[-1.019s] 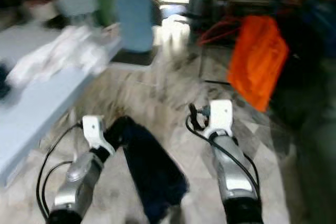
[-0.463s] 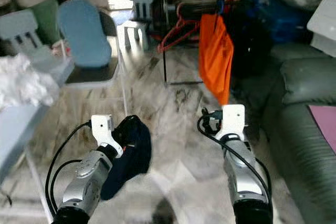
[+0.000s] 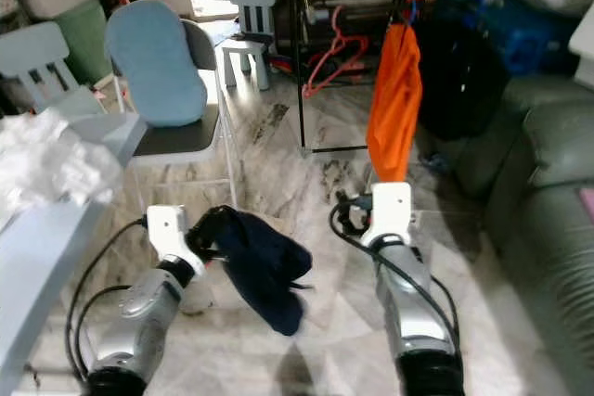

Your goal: Hang hanger

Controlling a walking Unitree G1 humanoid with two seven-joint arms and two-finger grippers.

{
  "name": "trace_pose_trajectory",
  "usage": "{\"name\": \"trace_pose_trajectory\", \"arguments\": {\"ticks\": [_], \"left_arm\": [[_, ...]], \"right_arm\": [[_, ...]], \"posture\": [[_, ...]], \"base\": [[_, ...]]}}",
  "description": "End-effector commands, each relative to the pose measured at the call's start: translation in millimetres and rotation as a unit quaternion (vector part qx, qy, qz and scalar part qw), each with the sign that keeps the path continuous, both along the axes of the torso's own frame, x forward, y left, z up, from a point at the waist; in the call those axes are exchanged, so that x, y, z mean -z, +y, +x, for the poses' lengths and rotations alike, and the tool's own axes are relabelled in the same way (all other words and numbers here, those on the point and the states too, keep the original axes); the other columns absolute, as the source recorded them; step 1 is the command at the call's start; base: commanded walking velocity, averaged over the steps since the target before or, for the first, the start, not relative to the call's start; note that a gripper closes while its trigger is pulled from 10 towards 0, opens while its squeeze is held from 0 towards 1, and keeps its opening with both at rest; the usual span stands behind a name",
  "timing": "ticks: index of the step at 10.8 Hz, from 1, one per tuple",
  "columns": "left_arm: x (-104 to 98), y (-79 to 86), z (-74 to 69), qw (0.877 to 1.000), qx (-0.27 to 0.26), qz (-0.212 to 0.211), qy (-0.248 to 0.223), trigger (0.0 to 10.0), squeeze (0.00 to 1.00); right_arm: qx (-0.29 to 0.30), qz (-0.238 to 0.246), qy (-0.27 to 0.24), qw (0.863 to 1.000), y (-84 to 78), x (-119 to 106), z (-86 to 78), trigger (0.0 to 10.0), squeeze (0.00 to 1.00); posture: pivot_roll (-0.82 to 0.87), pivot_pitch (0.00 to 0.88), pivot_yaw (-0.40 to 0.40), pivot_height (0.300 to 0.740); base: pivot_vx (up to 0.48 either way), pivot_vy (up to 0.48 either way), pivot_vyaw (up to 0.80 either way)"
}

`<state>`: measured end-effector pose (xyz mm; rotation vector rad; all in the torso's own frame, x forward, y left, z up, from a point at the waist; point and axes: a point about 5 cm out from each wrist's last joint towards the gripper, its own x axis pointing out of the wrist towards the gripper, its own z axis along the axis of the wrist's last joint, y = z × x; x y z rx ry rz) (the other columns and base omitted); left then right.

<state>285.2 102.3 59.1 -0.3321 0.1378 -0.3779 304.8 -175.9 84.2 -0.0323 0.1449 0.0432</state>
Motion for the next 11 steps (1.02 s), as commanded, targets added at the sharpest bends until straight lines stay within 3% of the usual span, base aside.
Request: {"name": "trace_pose_trajectory", "arguments": {"ticks": [1, 2, 5, 9, 11], "left_arm": [[-3, 1.9, 2.7, 1.0, 0.008, 0.02, -0.008, 10.0, 0.0], [-1, -1.8, 1.2, 0.998, 0.035, 0.043, -0.005, 10.0, 0.0], [-5, 1.7, 0.8, 0.999, 0.039, 0.023, -0.02, 10.0, 0.0], [-2, -4.8, -3.5, 0.998, 0.053, 0.012, -0.017, 10.0, 0.0], [1, -2.2, -2.7, 0.999, 0.036, 0.009, -0.01, 10.0, 0.0]], "right_arm": [[-0.002, 0.003, -0.012, 1.0, 3.4, -6, 3.1, 10.0, 0.0], [-0.002, 0.001, -0.011, 1.0, 3.9, -5, 2.6, 10.0, 0.0], [0.005, 0.0, -0.008, 1.0, 3.1, -3, 1.4, 10.0, 0.0], [0.007, 0.001, -0.004, 1.0, 4.0, 0, -0.6, 10.0, 0.0], [0.007, 0.005, 0.005, 1.0, 4.3, 5, -0.5, 10.0, 0.0]], "posture": [[-0.22, 0.0, 0.062, 0.74], [-0.21, 0.0, 0.062, 0.74], [-0.22, 0.0, 0.067, 0.74], [-0.21, 0.0, 0.065, 0.74], [-0.2, 0.0, 0.035, 0.74]], "base": [[0.0, 0.0, 0.0], [0.0, 0.0, 0.0], [0.0, 0.0, 0.0], [0.365, 0.0, -0.52], [0.375, 0.0, 0.0]]}}
